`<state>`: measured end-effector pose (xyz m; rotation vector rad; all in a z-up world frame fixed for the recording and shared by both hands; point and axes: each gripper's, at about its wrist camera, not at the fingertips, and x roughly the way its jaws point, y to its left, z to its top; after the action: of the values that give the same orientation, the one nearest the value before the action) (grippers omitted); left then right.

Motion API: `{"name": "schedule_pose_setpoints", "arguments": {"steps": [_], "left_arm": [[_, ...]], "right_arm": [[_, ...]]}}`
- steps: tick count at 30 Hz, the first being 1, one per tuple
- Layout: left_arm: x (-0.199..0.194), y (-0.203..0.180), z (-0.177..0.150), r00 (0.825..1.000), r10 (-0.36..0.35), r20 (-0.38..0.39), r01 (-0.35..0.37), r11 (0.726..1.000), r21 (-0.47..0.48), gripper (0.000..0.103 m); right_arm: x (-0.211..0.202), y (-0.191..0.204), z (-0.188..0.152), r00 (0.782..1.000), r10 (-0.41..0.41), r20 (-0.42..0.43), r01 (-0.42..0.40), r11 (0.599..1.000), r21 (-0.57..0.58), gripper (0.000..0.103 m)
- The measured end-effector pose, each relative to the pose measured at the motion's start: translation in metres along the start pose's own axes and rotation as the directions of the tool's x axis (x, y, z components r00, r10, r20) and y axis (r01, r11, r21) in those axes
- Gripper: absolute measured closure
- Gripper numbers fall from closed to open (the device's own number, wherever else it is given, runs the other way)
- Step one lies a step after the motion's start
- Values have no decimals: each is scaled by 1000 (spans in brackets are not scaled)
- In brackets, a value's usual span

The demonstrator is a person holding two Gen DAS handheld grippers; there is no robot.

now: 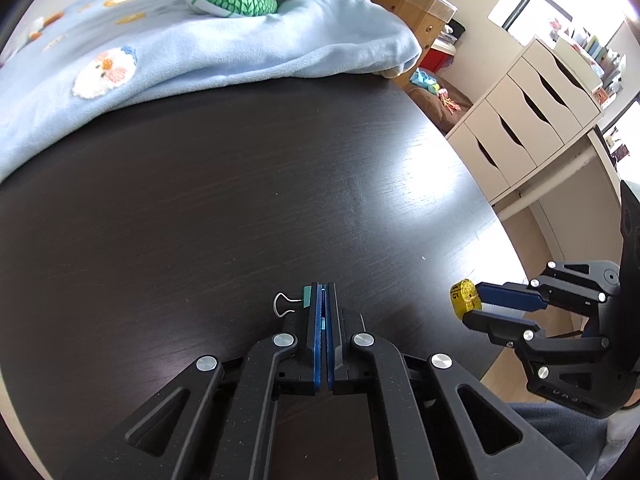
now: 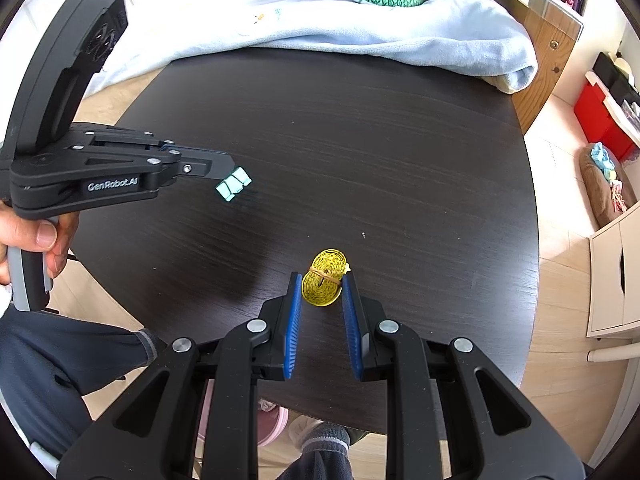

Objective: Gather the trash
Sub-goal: 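Grasp the teal binder clip with the left gripper while the right gripper holds the tape, then carry both items over the pink wastebasket and open the right gripper to drop the tape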

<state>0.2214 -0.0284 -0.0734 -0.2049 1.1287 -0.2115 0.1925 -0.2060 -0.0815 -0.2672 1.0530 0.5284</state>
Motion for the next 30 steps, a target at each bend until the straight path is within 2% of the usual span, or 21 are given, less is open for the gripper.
{"name": "schedule_pose_setpoints", "arguments": {"steps": [14,22,30], "left_arm": [[-81,-8,-53,988,111,110,-119,991,68,102],[-124,-18,-92,972,140,189,-156,985,75,102],[-152,-35,-126,961,134,241,-161,982,97,102]], "right_arm": [[-42,28,-6,997,12,76,-9,999,-31,83],[-79,55,-20,989,12,144,1,996,-88,83],[-109,79,-48,980,30,196,-3,991,-135,83]]}}
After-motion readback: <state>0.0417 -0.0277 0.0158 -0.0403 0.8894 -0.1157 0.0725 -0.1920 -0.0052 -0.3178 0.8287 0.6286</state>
